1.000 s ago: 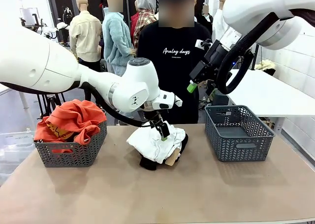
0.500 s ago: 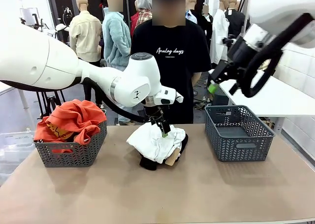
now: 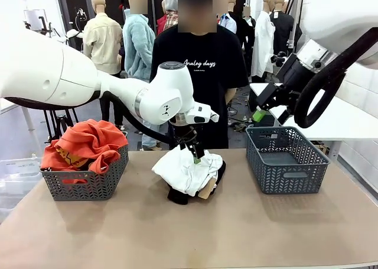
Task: Sort the tops and bottoms.
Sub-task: Lift clothes from the center of the table with your left hand.
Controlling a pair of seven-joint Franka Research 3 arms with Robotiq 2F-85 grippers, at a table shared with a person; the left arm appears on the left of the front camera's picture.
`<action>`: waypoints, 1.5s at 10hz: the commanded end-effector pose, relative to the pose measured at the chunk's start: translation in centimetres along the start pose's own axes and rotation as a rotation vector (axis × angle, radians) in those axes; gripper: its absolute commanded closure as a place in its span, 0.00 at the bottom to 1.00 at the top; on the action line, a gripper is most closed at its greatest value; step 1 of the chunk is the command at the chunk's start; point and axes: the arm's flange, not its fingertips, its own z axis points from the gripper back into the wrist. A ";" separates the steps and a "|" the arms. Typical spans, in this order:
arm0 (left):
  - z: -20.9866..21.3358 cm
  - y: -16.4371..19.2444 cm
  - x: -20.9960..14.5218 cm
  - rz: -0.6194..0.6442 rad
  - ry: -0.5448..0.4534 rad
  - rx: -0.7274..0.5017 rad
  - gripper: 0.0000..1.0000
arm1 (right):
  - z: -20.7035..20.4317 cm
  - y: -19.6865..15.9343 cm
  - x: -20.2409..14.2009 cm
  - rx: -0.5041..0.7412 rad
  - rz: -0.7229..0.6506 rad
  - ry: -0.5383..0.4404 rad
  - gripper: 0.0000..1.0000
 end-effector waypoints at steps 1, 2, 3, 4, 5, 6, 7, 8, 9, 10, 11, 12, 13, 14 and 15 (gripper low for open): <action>-0.5 0.4 1.0 0.021 0.019 -0.001 0.00 | 0.4 -0.3 -0.3 -0.011 -0.002 -0.004 0.00; -0.6 0.3 1.1 0.024 0.028 -0.007 0.00 | 0.4 -0.3 -0.3 -0.011 -0.002 -0.004 0.00; -0.8 0.6 1.3 0.028 0.030 -0.012 0.00 | 0.4 -0.3 -0.3 -0.011 -0.002 -0.004 0.00; -0.8 0.5 1.4 0.033 0.035 -0.021 0.00 | 0.4 -0.3 -0.3 -0.011 -0.002 -0.004 0.00; -0.8 0.6 1.4 0.036 0.046 -0.031 0.00 | 0.4 -0.3 -0.3 -0.011 -0.002 -0.004 0.00; -1.2 0.8 1.5 0.039 0.065 -0.035 0.00 | 0.4 -0.3 -0.3 -0.011 -0.002 -0.004 0.00; -1.7 0.9 1.6 0.038 0.063 -0.049 0.00 | 0.4 -0.3 -0.3 -0.011 -0.002 -0.004 0.00; -2.0 0.8 1.5 0.041 0.071 -0.058 0.00 | 0.4 -0.3 -0.3 -0.011 -0.002 -0.004 0.00; -2.2 0.9 1.4 0.042 0.077 -0.063 0.00 | 0.4 -0.3 -0.3 -0.011 -0.002 -0.004 0.00; -2.3 0.7 1.5 0.044 0.074 -0.072 0.00 | 0.4 -0.3 -0.3 -0.011 -0.002 -0.004 0.00; -2.4 0.7 1.4 0.048 0.076 -0.070 0.00 | 0.4 -0.3 -0.3 -0.011 -0.002 -0.004 0.00; -2.6 0.9 1.4 0.058 0.090 -0.065 0.00 | 0.4 -0.3 -0.3 -0.011 -0.002 -0.004 0.00; -2.7 1.0 1.3 0.048 0.105 -0.071 0.07 | 0.4 -0.3 -0.3 -0.011 -0.002 -0.004 0.00; -2.6 1.0 1.4 0.044 0.120 -0.074 0.25 | 0.4 -0.3 -0.3 -0.011 -0.002 -0.004 0.00; -2.6 1.0 1.4 0.040 0.121 -0.078 0.43 | 0.4 -0.3 -0.3 -0.011 -0.002 -0.004 0.00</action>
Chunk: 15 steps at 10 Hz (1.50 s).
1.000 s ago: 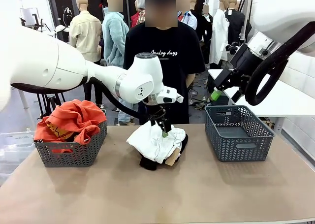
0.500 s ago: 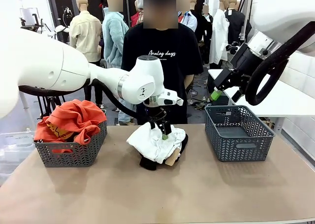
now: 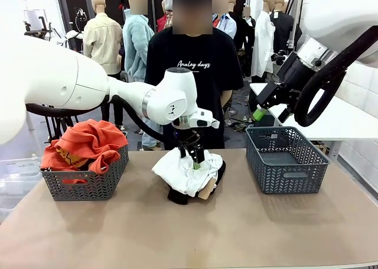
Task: Sort the tops and bottoms.
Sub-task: Lift clothes from the center of the table with your left hand.
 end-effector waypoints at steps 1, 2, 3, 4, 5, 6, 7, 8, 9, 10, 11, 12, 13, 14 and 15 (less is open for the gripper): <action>0.0 -0.1 0.3 0.005 0.020 -0.032 0.62 | 0.0 -0.2 -0.3 -0.004 -0.004 0.004 0.00; -0.3 -0.2 -0.1 0.005 0.018 -0.044 0.80 | 0.0 -0.2 -0.3 -0.004 -0.004 0.004 0.00; -0.7 -0.4 -0.4 0.007 0.011 -0.057 0.98 | 0.0 -0.2 -0.3 -0.004 -0.004 0.004 0.00; -1.1 -0.3 -0.7 0.010 0.001 -0.066 1.00 | 0.0 -0.2 -0.3 -0.004 -0.004 0.004 0.00; -1.4 -0.4 -1.1 0.001 -0.007 -0.071 1.00 | 0.0 -0.2 -0.3 -0.004 -0.004 0.004 0.00; -1.7 -0.6 -1.4 0.003 -0.005 -0.073 1.00 | 0.0 -0.2 -0.3 -0.004 -0.004 0.004 0.00; -1.1 -0.7 -1.6 0.008 -0.011 -0.066 1.00 | 0.0 -0.2 -0.3 -0.004 -0.004 0.004 0.00; -0.3 -0.7 -1.6 0.009 -0.021 -0.051 1.00 | 0.0 -0.2 -0.3 -0.004 -0.004 0.004 0.00; 0.2 -0.5 -1.6 0.011 -0.025 -0.040 1.00 | 0.0 -0.2 -0.3 -0.004 -0.004 0.004 0.00; 0.7 -0.3 -1.7 0.017 -0.031 -0.033 1.00 | 0.0 -0.2 -0.3 -0.004 -0.004 0.004 0.00; 1.5 0.1 -1.9 0.048 -0.054 -0.004 1.00 | 0.0 -0.2 -0.3 -0.004 -0.004 0.004 0.00; 2.7 0.1 -2.2 0.061 -0.083 -0.013 1.00 | 0.0 -0.2 -0.3 -0.004 -0.004 0.004 0.00; 3.9 0.3 -3.0 0.060 -0.100 -0.029 1.00 | 0.0 -0.2 -0.3 -0.004 -0.004 0.004 0.00; 1.9 0.3 -0.5 0.037 -0.043 -0.021 1.00 | 0.0 -0.2 -0.3 -0.004 -0.004 0.004 0.00; 1.9 0.3 -0.5 0.037 -0.043 -0.021 1.00 | 0.0 -0.2 -0.3 -0.004 -0.004 0.004 0.00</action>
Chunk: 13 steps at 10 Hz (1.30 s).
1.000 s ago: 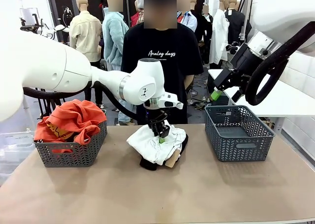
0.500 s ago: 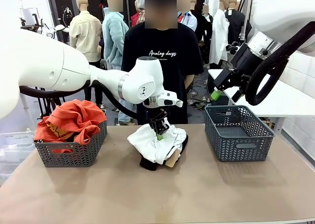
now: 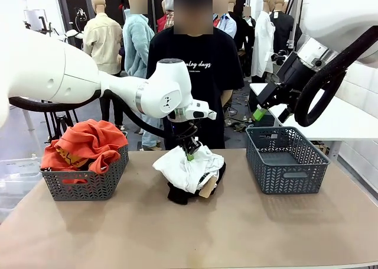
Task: Sort the tops and bottoms.
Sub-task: Lift clothes from the center of the table with your left hand.
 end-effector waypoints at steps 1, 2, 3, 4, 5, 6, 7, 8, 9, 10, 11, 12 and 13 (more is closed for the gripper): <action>-0.8 0.0 0.3 -0.009 0.015 0.003 1.00 | 0.0 -0.1 -0.3 -0.005 -0.004 0.004 0.00; 0.0 0.0 0.0 0.000 0.000 0.000 1.00 | 0.0 -0.1 -0.3 -0.005 -0.004 0.004 0.00; 3.5 -0.4 -0.2 -0.033 0.036 -0.002 1.00 | 0.0 -0.1 -0.3 -0.005 -0.004 0.004 0.00; 8.4 -1.0 0.4 -0.076 0.098 0.089 1.00 | 0.0 -0.1 -0.3 -0.005 -0.004 0.004 0.00; 12.9 -1.6 0.6 -0.103 0.139 0.212 1.00 | 0.0 -0.1 -0.3 -0.005 -0.004 0.004 0.00; 16.0 -2.6 1.0 -0.109 0.104 0.282 1.00 | 0.0 -0.1 -0.3 -0.005 -0.004 0.004 0.00; 17.7 -4.1 1.4 -0.143 0.080 0.320 1.00 | 0.0 -0.1 -0.3 -0.005 -0.004 0.004 0.00; 18.8 -4.7 1.5 -0.155 0.061 0.353 1.00 | 0.0 -0.1 -0.3 -0.005 -0.004 0.004 0.00; 20.4 -4.6 1.9 -0.156 0.043 0.384 1.00 | 0.0 -0.1 -0.3 -0.005 -0.004 0.004 0.00; 22.1 -4.5 2.4 -0.170 0.045 0.404 1.00 | 0.0 -0.1 -0.3 -0.005 -0.004 0.004 0.00; 23.6 -4.7 3.0 -0.179 0.039 0.414 1.00 | 0.0 -0.1 -0.3 -0.005 -0.004 0.004 0.00; 25.1 -4.7 3.8 -0.183 0.036 0.431 1.00 | 0.0 -0.1 -0.3 -0.005 -0.004 0.004 0.00; 26.6 -4.5 4.4 -0.188 0.024 0.442 1.00 | 0.0 -0.1 -0.3 -0.005 -0.004 0.004 0.00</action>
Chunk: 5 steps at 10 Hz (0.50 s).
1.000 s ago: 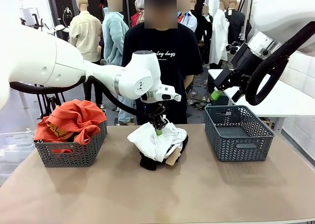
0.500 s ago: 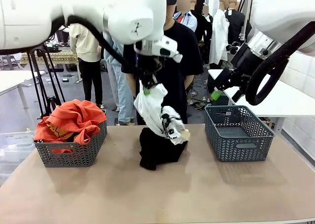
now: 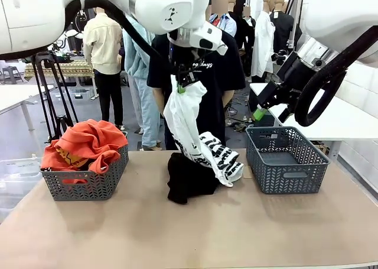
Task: Sort the tops and bottoms.
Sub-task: Lift clothes from the center of the table with your left hand.
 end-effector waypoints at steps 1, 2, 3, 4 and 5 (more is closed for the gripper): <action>3.1 2.0 1.9 -0.023 0.004 0.047 1.00 | -0.1 -0.1 -0.3 -0.005 -0.003 0.005 0.00; 4.6 2.5 2.1 -0.030 -0.006 0.056 1.00 | -0.1 -0.1 -0.3 -0.005 -0.003 0.005 0.00; 6.0 2.5 2.3 -0.039 -0.011 0.078 1.00 | -0.1 -0.1 -0.3 -0.005 -0.003 0.005 0.00; 6.6 2.0 2.7 -0.052 -0.020 0.096 1.00 | -0.1 -0.1 -0.3 -0.005 -0.003 0.005 0.00; 6.1 1.6 2.7 -0.061 0.006 0.089 1.00 | -0.1 -0.1 -0.3 -0.005 -0.003 0.005 0.00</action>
